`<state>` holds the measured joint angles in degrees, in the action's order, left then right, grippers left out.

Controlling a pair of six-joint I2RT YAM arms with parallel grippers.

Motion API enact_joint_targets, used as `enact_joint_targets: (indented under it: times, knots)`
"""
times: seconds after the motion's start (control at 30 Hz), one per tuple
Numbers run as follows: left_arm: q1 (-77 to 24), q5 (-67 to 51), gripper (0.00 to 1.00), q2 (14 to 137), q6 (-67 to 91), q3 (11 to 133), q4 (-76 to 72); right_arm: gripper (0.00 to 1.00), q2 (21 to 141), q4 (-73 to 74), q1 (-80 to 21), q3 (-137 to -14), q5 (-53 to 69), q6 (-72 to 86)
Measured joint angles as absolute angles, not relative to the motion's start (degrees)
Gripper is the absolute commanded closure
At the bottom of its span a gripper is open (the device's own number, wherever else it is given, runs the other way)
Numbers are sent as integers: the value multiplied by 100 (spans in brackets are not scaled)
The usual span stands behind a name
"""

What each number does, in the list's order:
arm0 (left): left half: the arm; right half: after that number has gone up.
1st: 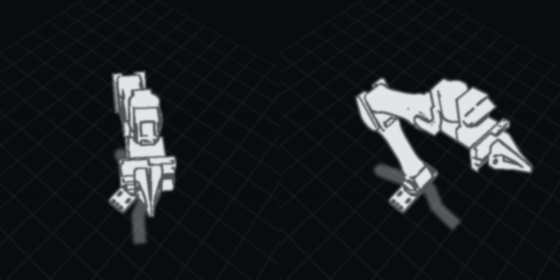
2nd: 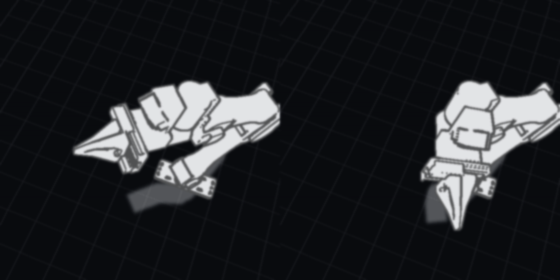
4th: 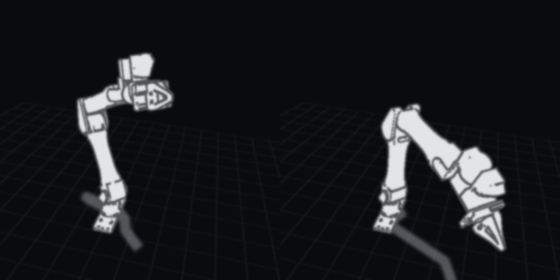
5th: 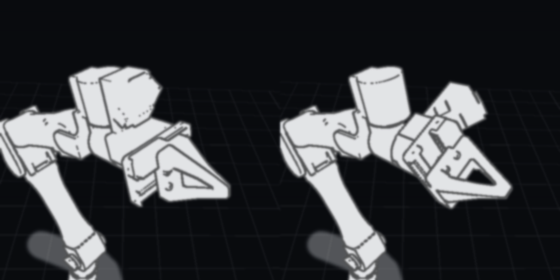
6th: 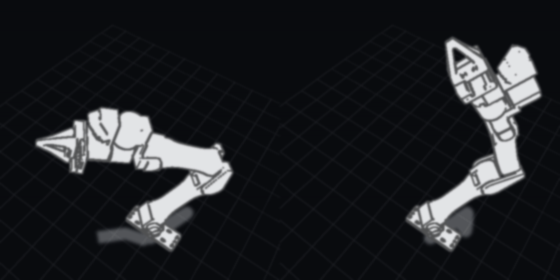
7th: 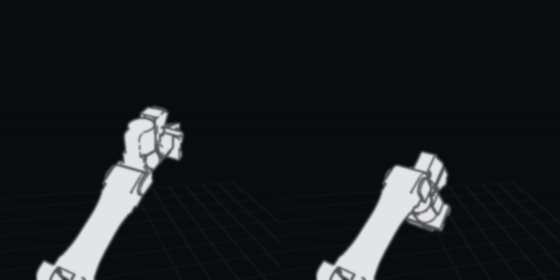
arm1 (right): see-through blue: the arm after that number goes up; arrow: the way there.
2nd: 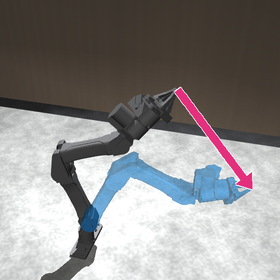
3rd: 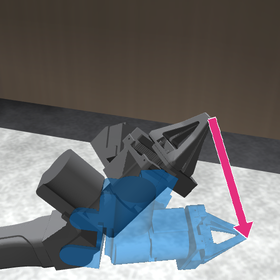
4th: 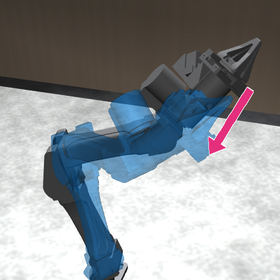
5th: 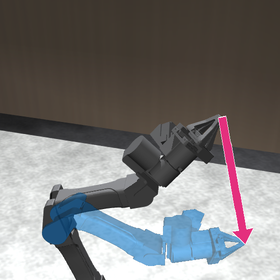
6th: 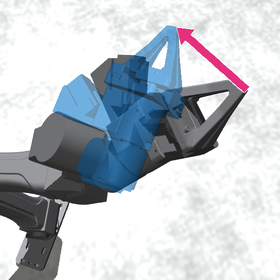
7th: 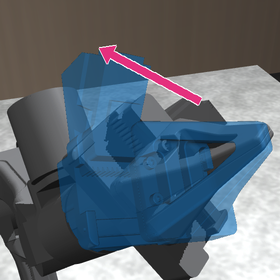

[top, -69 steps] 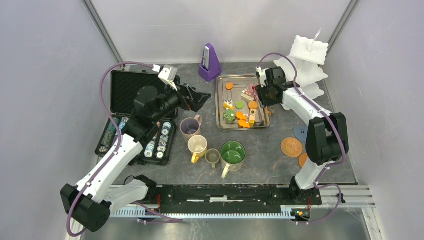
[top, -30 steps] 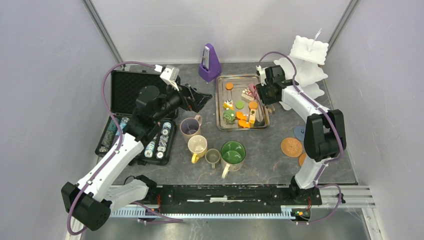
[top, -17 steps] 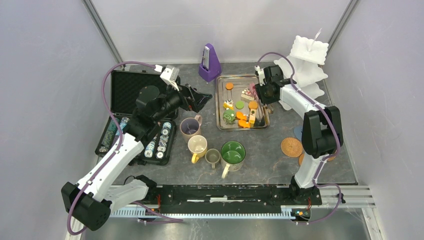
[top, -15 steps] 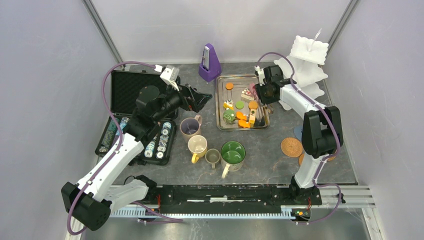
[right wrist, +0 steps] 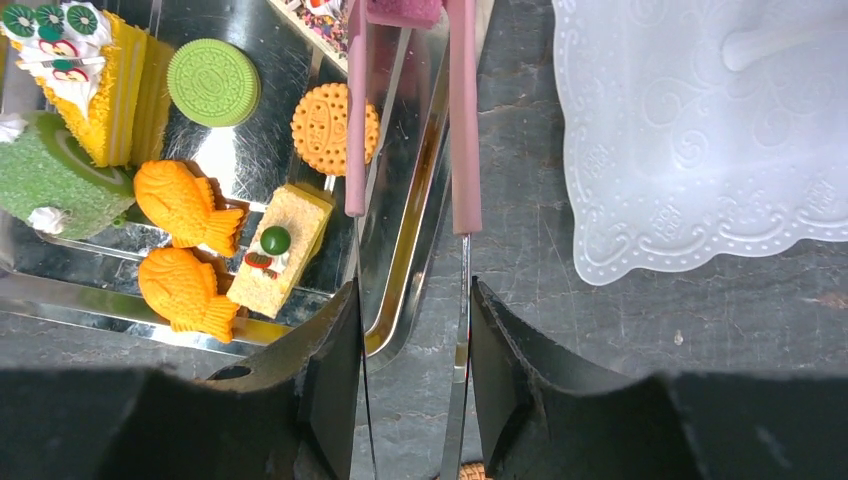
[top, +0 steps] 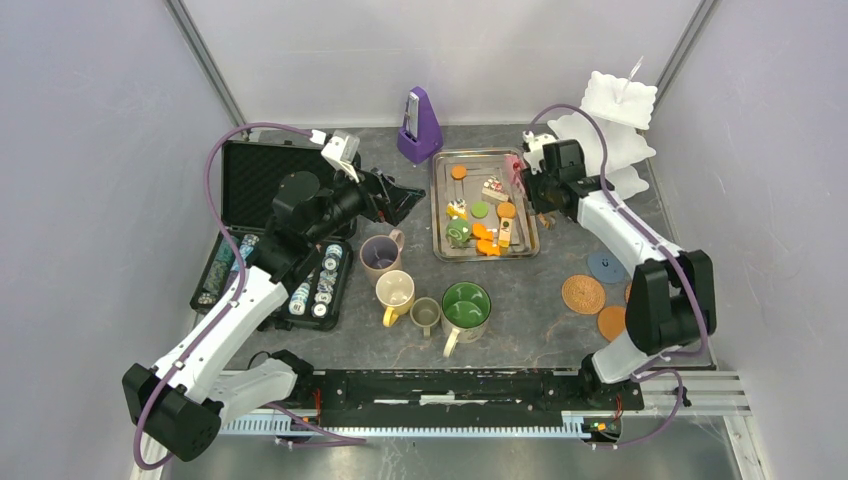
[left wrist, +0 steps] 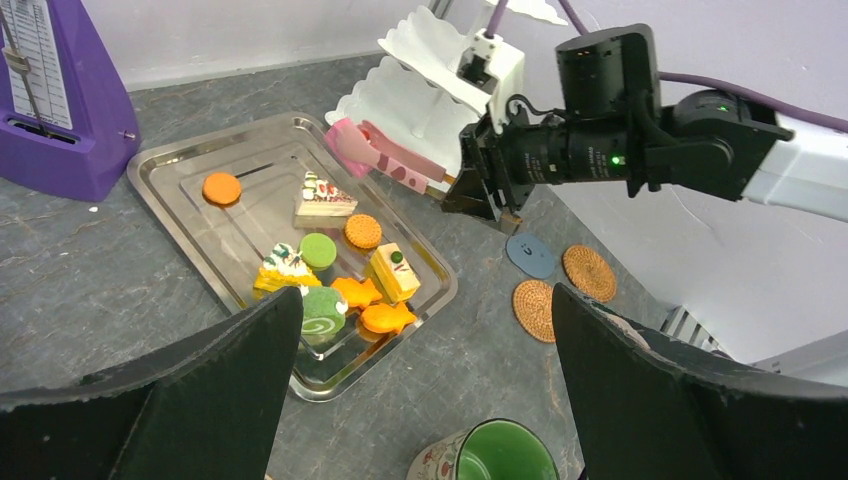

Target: Serve the afternoon tea

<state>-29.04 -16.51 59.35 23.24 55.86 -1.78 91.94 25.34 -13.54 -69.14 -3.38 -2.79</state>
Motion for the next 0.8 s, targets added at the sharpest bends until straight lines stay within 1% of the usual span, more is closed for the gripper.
enact_joint_targets:
  times: [0.23,0.33,0.57,0.8]
  knots:
    - [-2943,-1653,0,5935,2324,5586,-178,89,8434,2069,-1181,-6114,-427,117]
    - [-2976,-1653,0,5935,2324,5586,-178,90,8322,1898,-974,-5859,-541,443]
    - [-3000,-1651,0,5916,2324,5586,-178,88,8785,1476,-768,-5942,-902,998]
    - [-3006,-1649,0,5830,2322,5586,-178,88,9699,1417,-775,-6667,-985,1186]
